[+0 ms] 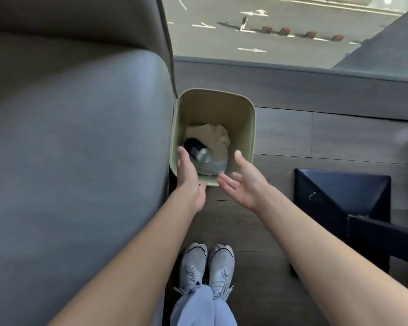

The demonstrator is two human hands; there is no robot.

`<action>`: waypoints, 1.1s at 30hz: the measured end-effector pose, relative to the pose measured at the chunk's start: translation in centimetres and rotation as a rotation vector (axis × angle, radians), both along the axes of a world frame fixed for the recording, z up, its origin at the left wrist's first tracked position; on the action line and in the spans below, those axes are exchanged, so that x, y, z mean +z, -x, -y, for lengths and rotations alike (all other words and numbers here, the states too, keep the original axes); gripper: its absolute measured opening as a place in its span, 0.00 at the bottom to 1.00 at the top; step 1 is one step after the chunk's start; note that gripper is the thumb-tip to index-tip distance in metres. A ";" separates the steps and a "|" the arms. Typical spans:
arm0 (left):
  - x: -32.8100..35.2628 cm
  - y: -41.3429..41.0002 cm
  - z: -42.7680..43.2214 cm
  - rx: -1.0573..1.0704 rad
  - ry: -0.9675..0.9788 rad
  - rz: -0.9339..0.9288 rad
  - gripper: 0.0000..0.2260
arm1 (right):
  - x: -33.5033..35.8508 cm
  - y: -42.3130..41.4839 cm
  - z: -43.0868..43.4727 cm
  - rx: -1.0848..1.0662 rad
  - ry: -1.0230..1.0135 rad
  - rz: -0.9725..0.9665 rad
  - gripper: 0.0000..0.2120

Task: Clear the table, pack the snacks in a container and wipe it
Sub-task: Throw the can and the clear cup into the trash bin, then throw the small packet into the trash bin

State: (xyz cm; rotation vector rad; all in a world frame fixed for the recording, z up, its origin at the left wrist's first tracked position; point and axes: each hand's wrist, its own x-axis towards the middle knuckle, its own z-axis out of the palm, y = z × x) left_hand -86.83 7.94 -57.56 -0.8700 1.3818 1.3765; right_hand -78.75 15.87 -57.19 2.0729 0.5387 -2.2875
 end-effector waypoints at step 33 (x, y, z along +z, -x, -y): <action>64.0 -27.7 0.1 -2.168 -0.536 -1.163 0.19 | 64.6 -40.7 20.1 -0.077 -0.911 0.441 0.13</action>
